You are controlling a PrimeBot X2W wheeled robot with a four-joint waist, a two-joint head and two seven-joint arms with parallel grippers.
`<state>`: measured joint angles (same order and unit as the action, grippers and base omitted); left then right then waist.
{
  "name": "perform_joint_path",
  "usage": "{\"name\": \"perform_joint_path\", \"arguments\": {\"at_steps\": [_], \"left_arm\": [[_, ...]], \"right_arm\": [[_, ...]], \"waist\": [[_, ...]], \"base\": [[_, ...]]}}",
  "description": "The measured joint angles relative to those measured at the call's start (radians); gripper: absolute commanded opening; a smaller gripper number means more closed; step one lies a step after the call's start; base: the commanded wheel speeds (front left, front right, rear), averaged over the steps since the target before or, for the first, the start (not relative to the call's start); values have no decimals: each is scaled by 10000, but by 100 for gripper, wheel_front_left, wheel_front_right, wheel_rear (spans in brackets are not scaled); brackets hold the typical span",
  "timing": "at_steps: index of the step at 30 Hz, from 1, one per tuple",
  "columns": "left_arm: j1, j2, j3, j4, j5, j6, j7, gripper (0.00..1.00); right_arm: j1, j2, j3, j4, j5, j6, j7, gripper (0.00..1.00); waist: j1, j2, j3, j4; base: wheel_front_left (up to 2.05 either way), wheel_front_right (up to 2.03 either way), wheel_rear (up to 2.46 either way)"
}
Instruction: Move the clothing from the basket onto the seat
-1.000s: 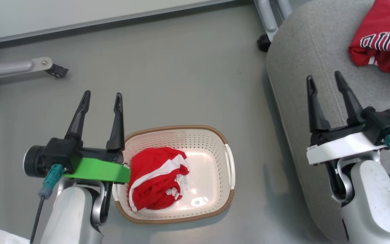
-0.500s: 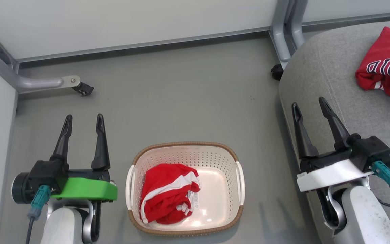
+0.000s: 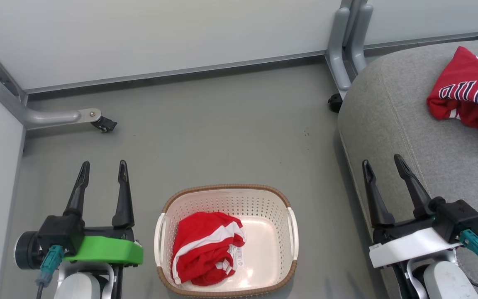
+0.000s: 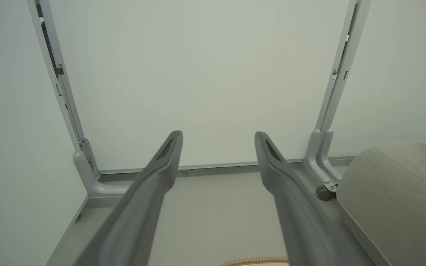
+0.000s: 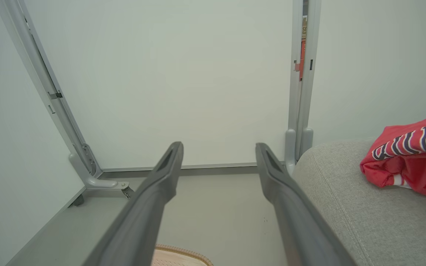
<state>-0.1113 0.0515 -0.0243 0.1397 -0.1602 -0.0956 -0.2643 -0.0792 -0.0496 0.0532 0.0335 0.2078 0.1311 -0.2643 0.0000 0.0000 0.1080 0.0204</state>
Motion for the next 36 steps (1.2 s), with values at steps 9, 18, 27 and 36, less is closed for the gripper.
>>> {"name": "perform_joint_path", "arguments": {"at_steps": [9,18,27,36], "left_arm": [[34,-4,-46,-23,-6,33,0,100],[34,-6,-71,-23,-46,81,0,100],[-259,-8,-190,88,203,27,0,100],[-1696,462,-930,1139,855,-245,-4,100]], "right_arm": [[101,2,-27,8,0,0,0,100],[99,4,-36,63,-2,0,0,100],[-14,4,15,98,-21,0,0,100],[-844,2,334,40,-61,0,0,100]], "waist": [[0,0,-2,26],[0,0,35,28],[0,0,219,-60],[0,0,759,-442]], "base": [[0,0,0],[0,0,0],[0,0,0],[0,0,0]]}}
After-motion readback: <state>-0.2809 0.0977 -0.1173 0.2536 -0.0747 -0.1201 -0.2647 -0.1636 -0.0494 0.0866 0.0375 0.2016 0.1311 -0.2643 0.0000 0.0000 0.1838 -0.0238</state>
